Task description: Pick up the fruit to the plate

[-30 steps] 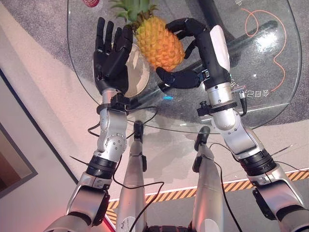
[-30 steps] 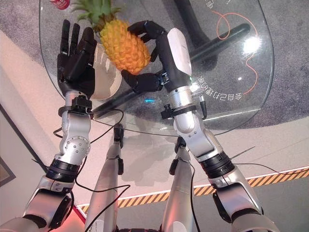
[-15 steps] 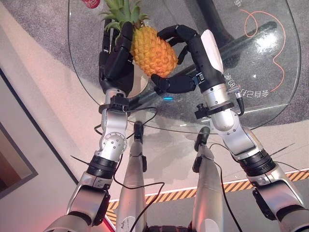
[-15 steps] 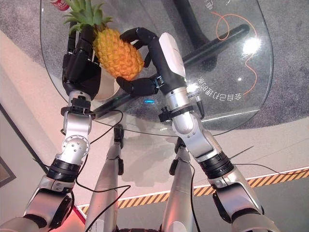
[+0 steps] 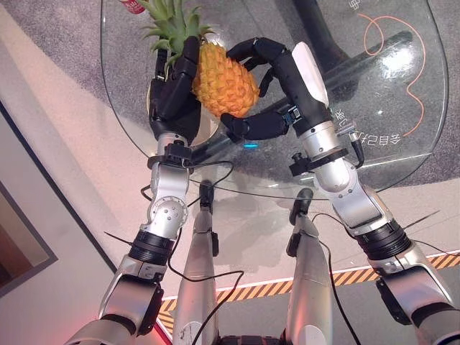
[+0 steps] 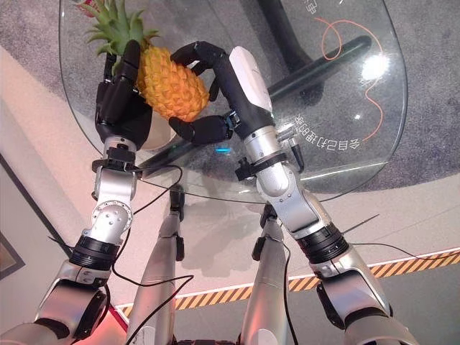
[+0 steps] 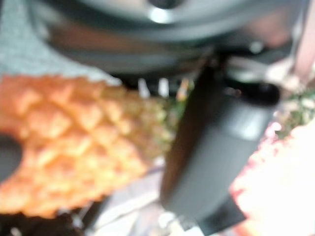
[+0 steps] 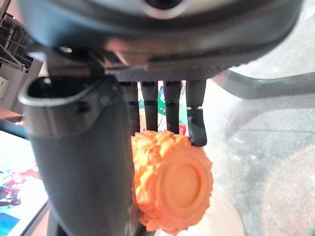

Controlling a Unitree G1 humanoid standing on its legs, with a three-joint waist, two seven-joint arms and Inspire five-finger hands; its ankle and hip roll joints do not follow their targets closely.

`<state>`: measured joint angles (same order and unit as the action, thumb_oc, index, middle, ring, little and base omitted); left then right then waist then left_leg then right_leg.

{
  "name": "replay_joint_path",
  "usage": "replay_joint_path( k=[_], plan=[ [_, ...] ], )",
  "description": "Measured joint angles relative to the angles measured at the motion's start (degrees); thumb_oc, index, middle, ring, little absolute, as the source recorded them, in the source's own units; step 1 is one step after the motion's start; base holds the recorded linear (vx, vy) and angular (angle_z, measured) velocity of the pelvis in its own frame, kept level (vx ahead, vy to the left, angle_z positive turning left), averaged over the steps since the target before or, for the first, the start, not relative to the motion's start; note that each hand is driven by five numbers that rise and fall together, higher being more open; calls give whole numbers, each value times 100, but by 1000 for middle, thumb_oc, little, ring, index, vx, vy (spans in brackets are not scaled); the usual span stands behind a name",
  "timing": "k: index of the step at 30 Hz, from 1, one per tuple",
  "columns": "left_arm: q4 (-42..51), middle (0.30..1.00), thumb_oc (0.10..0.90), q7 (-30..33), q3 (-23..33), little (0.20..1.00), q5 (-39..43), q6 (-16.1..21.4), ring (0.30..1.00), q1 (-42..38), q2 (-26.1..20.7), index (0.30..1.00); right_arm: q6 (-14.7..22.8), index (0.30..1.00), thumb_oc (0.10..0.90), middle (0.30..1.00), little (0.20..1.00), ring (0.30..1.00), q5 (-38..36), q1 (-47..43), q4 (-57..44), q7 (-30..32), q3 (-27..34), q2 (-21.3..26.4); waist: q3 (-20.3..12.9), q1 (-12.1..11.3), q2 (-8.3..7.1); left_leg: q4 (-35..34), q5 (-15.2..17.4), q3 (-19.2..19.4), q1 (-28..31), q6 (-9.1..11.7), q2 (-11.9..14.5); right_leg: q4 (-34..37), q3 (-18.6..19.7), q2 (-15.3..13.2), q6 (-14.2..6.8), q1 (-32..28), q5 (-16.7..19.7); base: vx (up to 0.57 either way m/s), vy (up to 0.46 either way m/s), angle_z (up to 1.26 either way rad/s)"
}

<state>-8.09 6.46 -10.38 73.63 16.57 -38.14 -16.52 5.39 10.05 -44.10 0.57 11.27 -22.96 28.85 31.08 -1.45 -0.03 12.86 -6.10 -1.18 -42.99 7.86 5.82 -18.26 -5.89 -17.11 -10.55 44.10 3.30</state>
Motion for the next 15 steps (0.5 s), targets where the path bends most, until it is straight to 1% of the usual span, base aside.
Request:
replay_joint_path(
  k=[2,3,4,5,9,12,15],
  plan=[
    [-8,900,800,0,-9,900,0,-10,900,0,-17,900,0,300,100,300,200,300,-3,-26,0,-40,-7,40,0,2,0,0,0,0,0,1,0,0,0,0,0,0,0,0,0,0],
    [-9,636,493,0,-9,593,0,-20,636,0,-22,636,0,300,100,300,200,300,-6,-34,0,-63,-8,58,0,1,0,1,-1,0,1,1,0,-1,0,0,0,0,0,0,0,0],
    [-16,564,407,0,-11,507,-1,-23,564,0,-32,564,0,300,100,300,200,300,-6,-41,0,-92,-6,63,0,3,0,1,-1,0,0,1,0,-1,0,0,0,0,0,0,0,0],
    [-35,300,100,0,-10,200,-1,-23,300,0,-35,300,0,300,100,300,200,300,-6,-42,0,-108,-7,63,0,4,0,1,-1,0,1,1,1,-1,0,0,0,0,0,0,0,0],
    [-206,300,100,0,-3,200,-1,-21,300,0,-118,300,1,300,100,300,200,300,-14,-50,-43,-177,-78,114,0,7,0,1,-1,0,1,2,2,-1,0,0,-1,0,1,0,0,0],
    [-282,300,100,0,33,200,-3,23,300,-4,-178,300,2,300,100,300,200,300,-16,-56,-135,-240,-194,238,0,6,0,2,-4,-2,2,3,2,-1,-6,0,-1,-8,1,0,0,0],
    [-337,300,100,1,96,200,-40,166,300,-6,-206,300,40,300,100,300,200,300,-24,-51,-240,-287,-277,248,0,25,0,1,-5,-2,2,4,4,0,-6,2,-1,-7,2,0,0,0]
  ],
)
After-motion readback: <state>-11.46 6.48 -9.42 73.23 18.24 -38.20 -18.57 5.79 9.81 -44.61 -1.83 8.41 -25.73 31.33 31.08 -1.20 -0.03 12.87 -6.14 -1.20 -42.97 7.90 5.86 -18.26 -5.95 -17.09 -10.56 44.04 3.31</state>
